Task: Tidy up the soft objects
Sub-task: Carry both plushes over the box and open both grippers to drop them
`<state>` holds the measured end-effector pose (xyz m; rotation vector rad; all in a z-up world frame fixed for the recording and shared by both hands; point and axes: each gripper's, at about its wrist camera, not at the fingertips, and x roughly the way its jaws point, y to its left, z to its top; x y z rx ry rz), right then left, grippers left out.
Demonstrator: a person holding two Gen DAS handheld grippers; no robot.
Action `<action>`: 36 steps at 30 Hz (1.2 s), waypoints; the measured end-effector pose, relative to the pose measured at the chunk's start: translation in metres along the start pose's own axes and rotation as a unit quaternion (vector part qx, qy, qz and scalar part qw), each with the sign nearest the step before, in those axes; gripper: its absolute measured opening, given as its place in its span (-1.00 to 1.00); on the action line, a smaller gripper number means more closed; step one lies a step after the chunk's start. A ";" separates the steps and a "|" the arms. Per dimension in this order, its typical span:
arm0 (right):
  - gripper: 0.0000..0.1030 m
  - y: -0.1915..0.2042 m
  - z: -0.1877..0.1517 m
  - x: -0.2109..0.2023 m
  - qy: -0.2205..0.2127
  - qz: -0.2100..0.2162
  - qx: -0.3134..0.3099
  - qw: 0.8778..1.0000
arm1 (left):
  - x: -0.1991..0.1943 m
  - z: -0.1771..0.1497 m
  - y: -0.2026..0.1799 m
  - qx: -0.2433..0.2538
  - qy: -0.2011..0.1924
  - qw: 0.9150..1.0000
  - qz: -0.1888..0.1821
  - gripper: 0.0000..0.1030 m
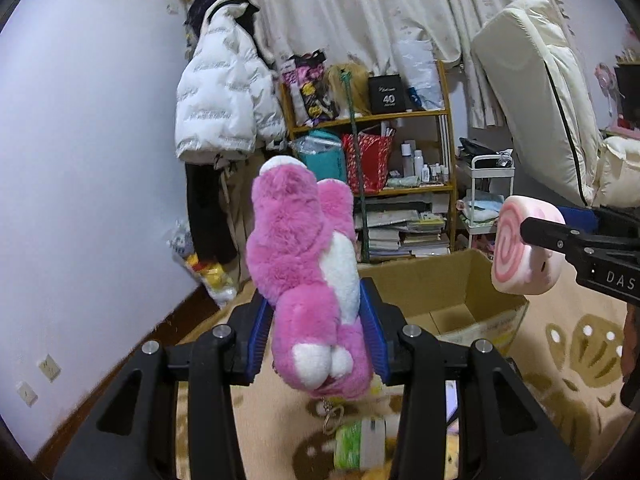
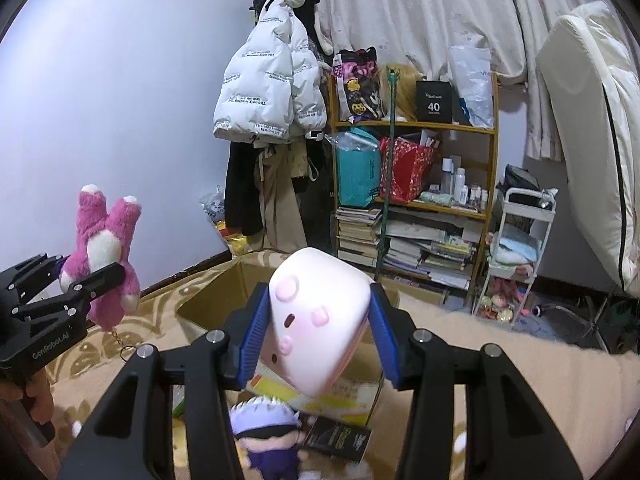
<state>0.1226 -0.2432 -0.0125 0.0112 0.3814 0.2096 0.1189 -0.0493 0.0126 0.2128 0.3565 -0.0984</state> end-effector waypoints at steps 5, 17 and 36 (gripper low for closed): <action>0.00 -0.006 0.011 0.014 -0.006 0.000 -0.010 1.000 | 0.024 0.014 -0.007 0.004 -0.011 1.000 -0.002 -0.21; 0.01 -0.013 -0.005 0.057 0.025 -0.010 -0.001 1.000 | 0.067 0.002 -0.017 0.000 0.021 1.000 -0.011 -0.21; 0.13 -0.017 -0.022 0.100 0.077 0.017 0.046 0.996 | 0.093 -0.015 -0.032 0.006 0.073 0.997 -0.032 0.10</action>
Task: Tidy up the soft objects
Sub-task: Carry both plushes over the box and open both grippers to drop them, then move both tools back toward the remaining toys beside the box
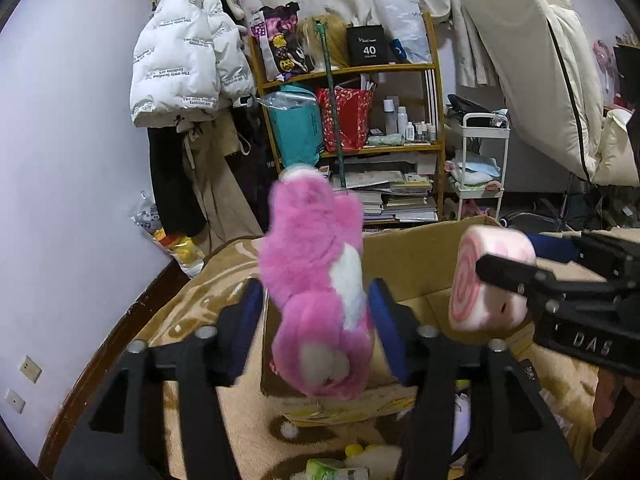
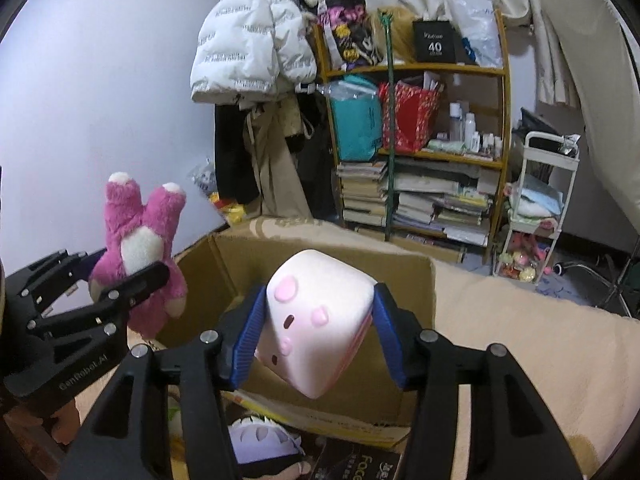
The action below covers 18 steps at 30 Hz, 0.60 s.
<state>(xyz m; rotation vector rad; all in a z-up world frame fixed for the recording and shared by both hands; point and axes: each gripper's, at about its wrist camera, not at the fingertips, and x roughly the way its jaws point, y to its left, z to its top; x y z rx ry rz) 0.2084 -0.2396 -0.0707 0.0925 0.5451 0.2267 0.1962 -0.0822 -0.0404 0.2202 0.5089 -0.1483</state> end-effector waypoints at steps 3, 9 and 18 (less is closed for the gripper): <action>0.18 -0.001 -0.007 0.002 0.012 0.004 0.007 1.000 | -0.001 0.000 0.001 0.001 0.003 1.000 0.000 0.12; 0.74 -0.003 -0.006 -0.012 -0.009 0.004 0.009 1.000 | -0.012 -0.004 0.009 -0.008 0.017 1.000 -0.005 0.45; 1.00 0.001 0.000 -0.045 -0.015 -0.005 0.000 1.000 | -0.047 -0.011 0.016 -0.012 0.038 0.999 0.000 0.88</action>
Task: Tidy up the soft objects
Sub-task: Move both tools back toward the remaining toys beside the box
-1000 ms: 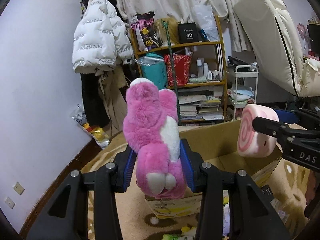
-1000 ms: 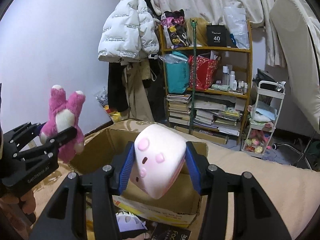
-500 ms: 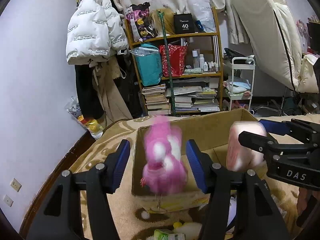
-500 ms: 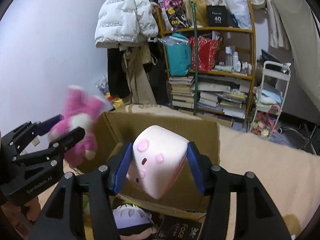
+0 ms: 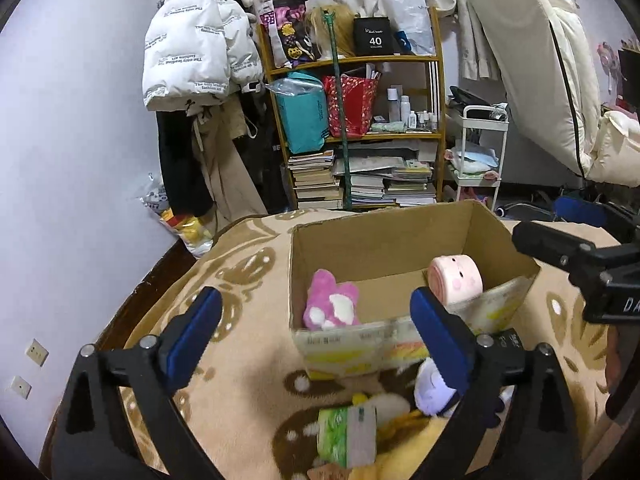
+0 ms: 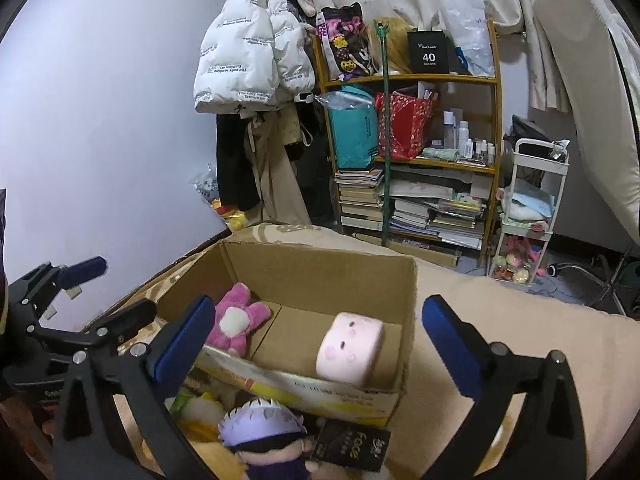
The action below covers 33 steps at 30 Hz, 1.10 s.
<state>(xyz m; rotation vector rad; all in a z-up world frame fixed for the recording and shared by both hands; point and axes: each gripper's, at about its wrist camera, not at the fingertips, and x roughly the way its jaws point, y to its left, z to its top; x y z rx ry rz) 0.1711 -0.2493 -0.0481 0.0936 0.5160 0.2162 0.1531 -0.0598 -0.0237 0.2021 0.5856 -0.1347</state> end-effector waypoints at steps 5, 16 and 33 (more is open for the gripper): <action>1.00 0.001 0.000 -0.022 -0.002 -0.004 -0.005 1.000 | -0.024 -0.006 0.003 -0.003 -0.002 1.000 0.020 0.96; 1.00 0.004 -0.035 -0.064 0.017 -0.013 0.002 1.000 | -0.064 -0.021 0.018 -0.032 0.036 0.999 0.009 0.97; 1.00 -0.001 -0.075 -0.082 0.055 -0.052 0.010 0.997 | -0.055 -0.058 0.024 -0.037 0.087 0.995 0.012 0.97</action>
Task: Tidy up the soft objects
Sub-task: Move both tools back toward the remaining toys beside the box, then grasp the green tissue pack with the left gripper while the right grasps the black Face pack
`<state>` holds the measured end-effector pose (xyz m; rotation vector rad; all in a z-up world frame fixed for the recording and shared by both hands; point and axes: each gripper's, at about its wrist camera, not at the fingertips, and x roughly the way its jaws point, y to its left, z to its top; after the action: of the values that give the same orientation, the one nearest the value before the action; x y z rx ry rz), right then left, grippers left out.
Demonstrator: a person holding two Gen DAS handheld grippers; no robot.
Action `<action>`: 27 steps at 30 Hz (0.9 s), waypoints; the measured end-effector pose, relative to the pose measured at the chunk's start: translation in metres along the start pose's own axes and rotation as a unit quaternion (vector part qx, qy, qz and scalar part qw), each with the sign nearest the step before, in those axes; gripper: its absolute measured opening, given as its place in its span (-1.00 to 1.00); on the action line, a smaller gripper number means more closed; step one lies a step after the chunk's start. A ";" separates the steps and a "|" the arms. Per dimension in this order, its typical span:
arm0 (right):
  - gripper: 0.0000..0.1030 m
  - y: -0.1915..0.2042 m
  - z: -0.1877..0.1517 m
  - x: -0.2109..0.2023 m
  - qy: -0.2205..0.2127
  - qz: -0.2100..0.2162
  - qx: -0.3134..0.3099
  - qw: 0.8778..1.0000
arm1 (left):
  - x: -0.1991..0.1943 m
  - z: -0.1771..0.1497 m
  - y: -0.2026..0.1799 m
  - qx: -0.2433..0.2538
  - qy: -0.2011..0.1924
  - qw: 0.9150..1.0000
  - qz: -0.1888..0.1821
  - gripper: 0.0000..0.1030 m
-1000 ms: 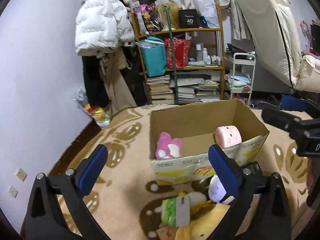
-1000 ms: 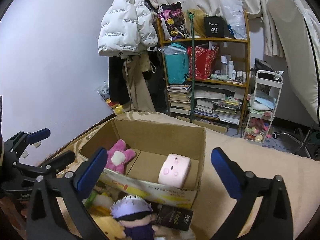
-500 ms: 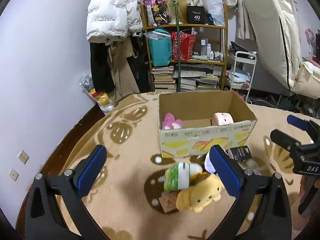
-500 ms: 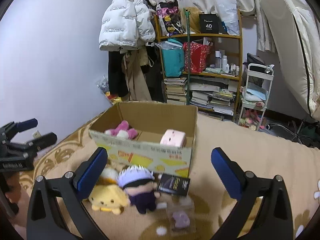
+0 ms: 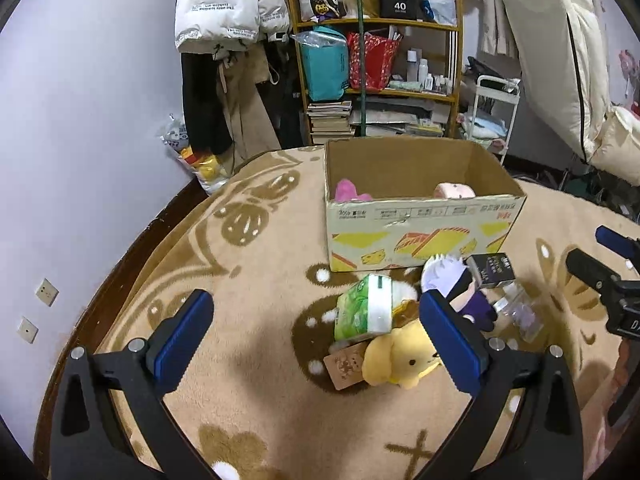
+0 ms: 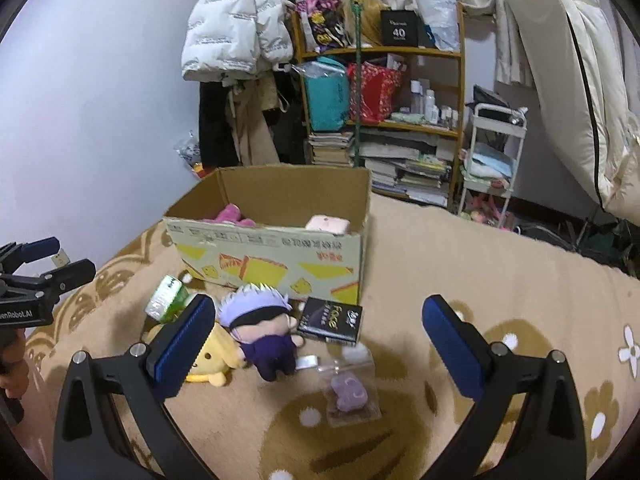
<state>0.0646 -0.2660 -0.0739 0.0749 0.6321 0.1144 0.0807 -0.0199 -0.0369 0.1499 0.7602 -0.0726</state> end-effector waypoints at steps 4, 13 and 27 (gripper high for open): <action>1.00 -0.005 -0.005 0.008 0.010 -0.001 0.008 1.000 | 0.012 0.001 0.001 0.000 0.005 1.000 0.002 0.97; 1.00 -0.008 -0.005 0.039 0.028 0.009 0.017 0.999 | 0.040 0.003 -0.003 -0.007 0.020 1.000 0.005 0.97; 1.00 -0.022 -0.004 0.093 0.059 0.008 0.041 0.997 | 0.084 -0.005 -0.030 0.034 0.066 0.997 -0.006 0.97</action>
<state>0.1387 -0.2755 -0.1335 0.1527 0.7538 0.1096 0.1338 -0.0497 -0.1019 0.2157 0.8901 -0.1005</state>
